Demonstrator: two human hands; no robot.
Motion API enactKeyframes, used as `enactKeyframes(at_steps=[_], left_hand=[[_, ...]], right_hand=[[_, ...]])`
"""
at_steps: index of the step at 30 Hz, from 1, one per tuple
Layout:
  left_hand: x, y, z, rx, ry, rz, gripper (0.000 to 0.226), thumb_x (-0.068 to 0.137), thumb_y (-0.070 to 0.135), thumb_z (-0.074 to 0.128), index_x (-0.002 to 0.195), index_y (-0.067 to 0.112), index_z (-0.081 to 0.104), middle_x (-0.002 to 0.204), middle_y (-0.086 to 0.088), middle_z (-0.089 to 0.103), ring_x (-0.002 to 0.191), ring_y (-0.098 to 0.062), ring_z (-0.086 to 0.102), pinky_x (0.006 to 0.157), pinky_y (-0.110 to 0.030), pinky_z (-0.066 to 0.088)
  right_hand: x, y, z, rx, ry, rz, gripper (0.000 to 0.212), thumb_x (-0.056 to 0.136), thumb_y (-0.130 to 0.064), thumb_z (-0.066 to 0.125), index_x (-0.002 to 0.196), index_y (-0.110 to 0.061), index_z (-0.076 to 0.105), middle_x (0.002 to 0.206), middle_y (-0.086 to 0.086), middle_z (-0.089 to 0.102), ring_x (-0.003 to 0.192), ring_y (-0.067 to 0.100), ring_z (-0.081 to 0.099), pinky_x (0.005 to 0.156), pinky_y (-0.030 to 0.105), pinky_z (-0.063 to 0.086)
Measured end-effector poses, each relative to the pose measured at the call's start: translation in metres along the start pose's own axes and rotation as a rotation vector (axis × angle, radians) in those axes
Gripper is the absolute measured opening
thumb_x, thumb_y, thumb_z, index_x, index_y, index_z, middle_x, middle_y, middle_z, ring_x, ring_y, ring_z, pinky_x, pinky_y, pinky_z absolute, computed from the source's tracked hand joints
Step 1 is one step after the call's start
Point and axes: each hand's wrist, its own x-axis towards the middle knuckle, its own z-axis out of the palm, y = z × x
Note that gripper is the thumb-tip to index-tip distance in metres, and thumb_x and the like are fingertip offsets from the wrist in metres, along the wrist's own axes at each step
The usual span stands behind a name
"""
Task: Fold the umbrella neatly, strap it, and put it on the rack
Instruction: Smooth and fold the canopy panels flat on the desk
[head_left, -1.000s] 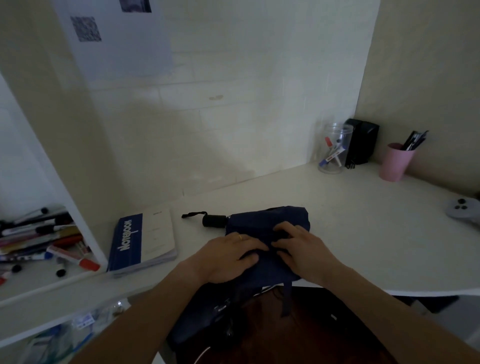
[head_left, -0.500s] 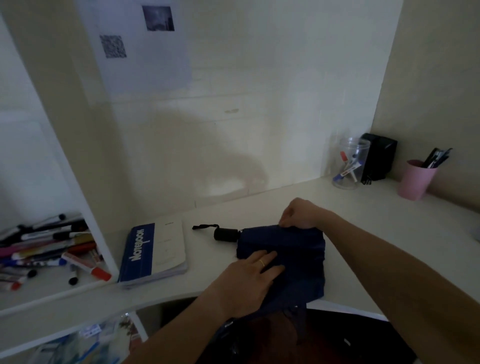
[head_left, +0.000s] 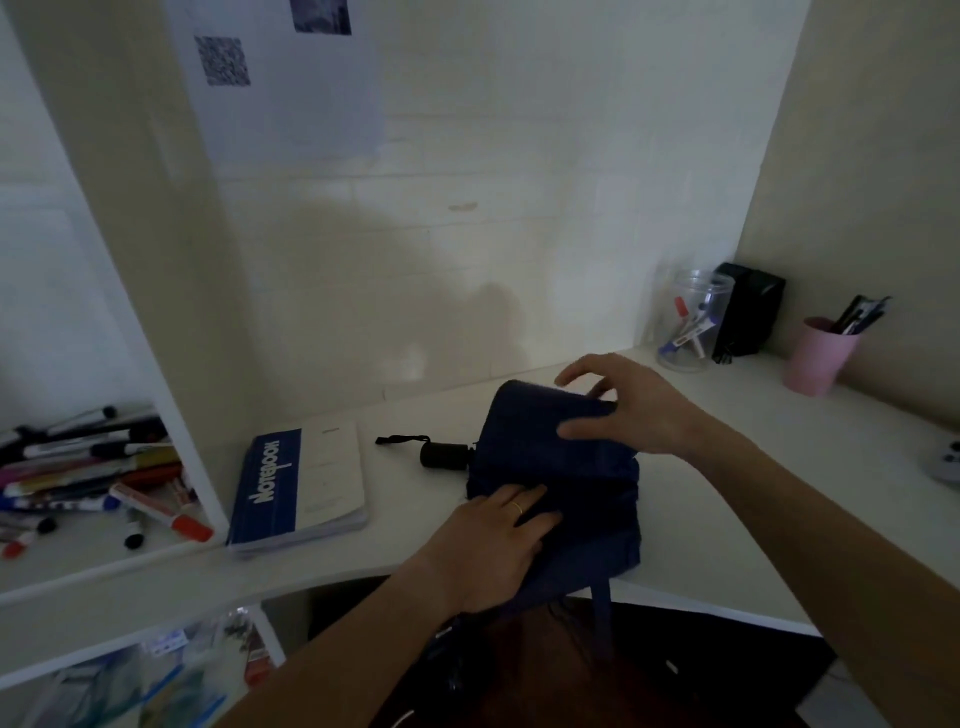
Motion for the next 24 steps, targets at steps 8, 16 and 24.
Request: enactKeyframes(at_steps=[8, 16, 24], left_hand=[[-0.007, 0.001, 0.0, -0.05, 0.076, 0.008, 0.041, 0.1, 0.031, 0.043, 0.137, 0.022, 0.057, 0.127, -0.008, 0.065, 0.107, -0.029, 0.059, 0.077, -0.042, 0.057], [-0.007, 0.015, -0.029, -0.806, 0.304, -0.67, 0.022, 0.089, 0.025, 0.071, 0.11, 0.022, 0.062, 0.108, 0.001, 0.07, 0.103, -0.018, 0.066, 0.087, -0.027, 0.052], [0.003, 0.023, -0.04, -1.059, 0.367, -1.017, 0.051, 0.075, 0.03, 0.086, 0.109, 0.031, 0.047, 0.094, -0.009, 0.073, 0.083, -0.022, 0.072, 0.079, -0.045, 0.061]], right_hand=[[-0.066, 0.009, 0.049, -0.375, -0.015, -0.234, 0.042, 0.073, -0.027, 0.075, 0.113, -0.041, 0.069, 0.101, -0.014, 0.066, 0.096, 0.015, 0.056, 0.082, 0.028, 0.035], [-0.104, 0.036, 0.097, -0.286, 0.106, -0.261, 0.06, 0.079, -0.003, 0.066, 0.13, -0.033, 0.053, 0.105, -0.008, 0.062, 0.092, 0.011, 0.064, 0.075, 0.025, 0.055], [-0.111, 0.041, 0.098, -0.453, 0.308, -0.361, 0.043, 0.075, -0.016, 0.076, 0.116, -0.022, 0.065, 0.112, -0.005, 0.067, 0.103, 0.019, 0.059, 0.084, 0.031, 0.048]])
